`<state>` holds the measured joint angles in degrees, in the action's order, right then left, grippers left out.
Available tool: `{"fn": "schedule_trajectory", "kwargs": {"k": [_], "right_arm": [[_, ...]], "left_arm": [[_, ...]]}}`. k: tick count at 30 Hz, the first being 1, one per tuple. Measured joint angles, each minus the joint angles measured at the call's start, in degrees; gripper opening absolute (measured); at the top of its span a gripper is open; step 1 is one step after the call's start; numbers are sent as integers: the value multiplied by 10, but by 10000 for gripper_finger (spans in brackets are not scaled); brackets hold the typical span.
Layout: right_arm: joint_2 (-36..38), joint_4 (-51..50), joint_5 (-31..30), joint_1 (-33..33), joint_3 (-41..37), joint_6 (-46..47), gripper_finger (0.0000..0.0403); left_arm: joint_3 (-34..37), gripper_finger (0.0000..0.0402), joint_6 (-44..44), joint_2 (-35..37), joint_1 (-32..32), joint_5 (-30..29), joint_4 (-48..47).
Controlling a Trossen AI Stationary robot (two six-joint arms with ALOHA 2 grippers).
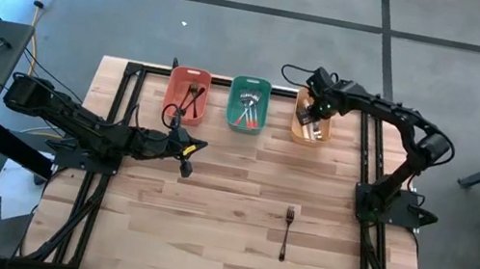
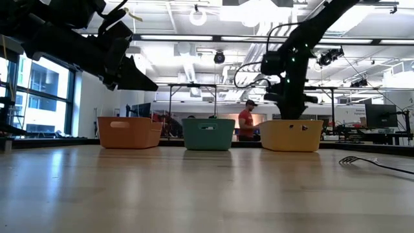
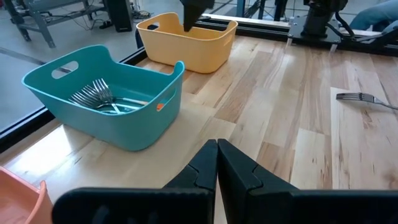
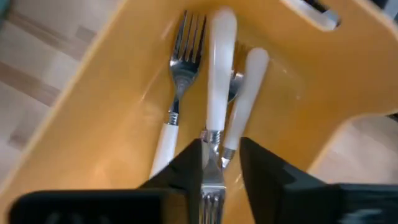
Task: Sort silverware by color (type)
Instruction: Put the white fork into the yellow bin, then put the black fork into the orange bin
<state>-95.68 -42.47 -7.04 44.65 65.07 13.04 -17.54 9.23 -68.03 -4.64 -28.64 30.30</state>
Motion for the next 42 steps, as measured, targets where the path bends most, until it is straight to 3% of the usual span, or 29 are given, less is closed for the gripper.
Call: {"fn": "schedule_trajectory", "kwargs": {"k": [4,9,16,22,27,34,42], "right_arm": [[15,-48,-1,-15,33,5,137],[87,-90,-14,-85,34,35,129],[195,-118,-103,-310,18,197,49],[214,-42,-149,-507,-108,380,19],[201,25,-150,-628,-199,538,50],[168,52,-146,-761,-229,715,132],[78,146,-142,-802,-228,789,161]], "left_arm": [[0,3,-3,0,0,0,-1],[0,3,-4,0,0,0,-5],[0,3,-3,0,0,17,-4],[0,3,6,0,0,17,-4],[0,3,6,0,0,17,-3],[0,3,6,0,0,17,-4],[0,3,12,0,0,25,-5]]}}
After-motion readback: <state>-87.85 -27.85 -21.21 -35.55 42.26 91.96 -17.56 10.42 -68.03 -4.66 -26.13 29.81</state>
